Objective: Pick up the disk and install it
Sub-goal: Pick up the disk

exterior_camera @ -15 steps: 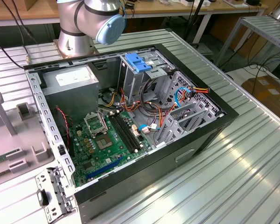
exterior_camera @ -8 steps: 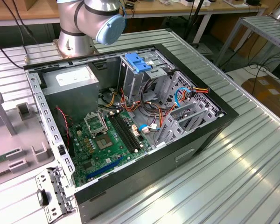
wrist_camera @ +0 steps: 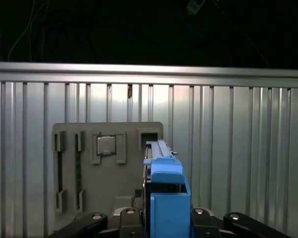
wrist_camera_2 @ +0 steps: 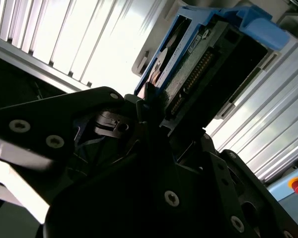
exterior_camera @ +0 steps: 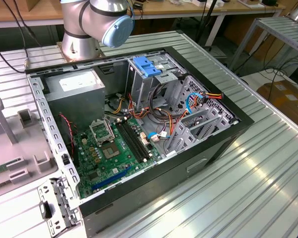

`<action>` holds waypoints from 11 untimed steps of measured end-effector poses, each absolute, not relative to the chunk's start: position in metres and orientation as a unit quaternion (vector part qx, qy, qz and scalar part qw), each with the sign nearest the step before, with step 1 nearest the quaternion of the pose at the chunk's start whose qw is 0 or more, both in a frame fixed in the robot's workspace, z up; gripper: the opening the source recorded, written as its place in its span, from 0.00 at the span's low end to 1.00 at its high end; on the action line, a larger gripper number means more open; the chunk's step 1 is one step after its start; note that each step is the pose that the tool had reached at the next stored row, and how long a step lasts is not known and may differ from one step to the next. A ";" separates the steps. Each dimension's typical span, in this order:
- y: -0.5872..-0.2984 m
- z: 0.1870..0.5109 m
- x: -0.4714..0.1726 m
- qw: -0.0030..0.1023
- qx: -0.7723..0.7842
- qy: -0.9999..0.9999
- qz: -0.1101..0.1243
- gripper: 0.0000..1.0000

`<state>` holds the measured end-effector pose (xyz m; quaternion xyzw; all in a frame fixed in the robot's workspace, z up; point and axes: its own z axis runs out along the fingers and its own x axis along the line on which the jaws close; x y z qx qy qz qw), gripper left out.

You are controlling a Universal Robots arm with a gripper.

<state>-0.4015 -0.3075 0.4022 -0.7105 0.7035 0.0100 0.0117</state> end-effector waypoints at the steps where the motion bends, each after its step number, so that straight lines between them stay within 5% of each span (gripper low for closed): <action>1: -0.307 0.404 -0.402 0.012 -0.711 0.704 0.010 0.36; 11: -0.307 0.417 -0.402 0.012 -0.711 0.704 0.010 0.36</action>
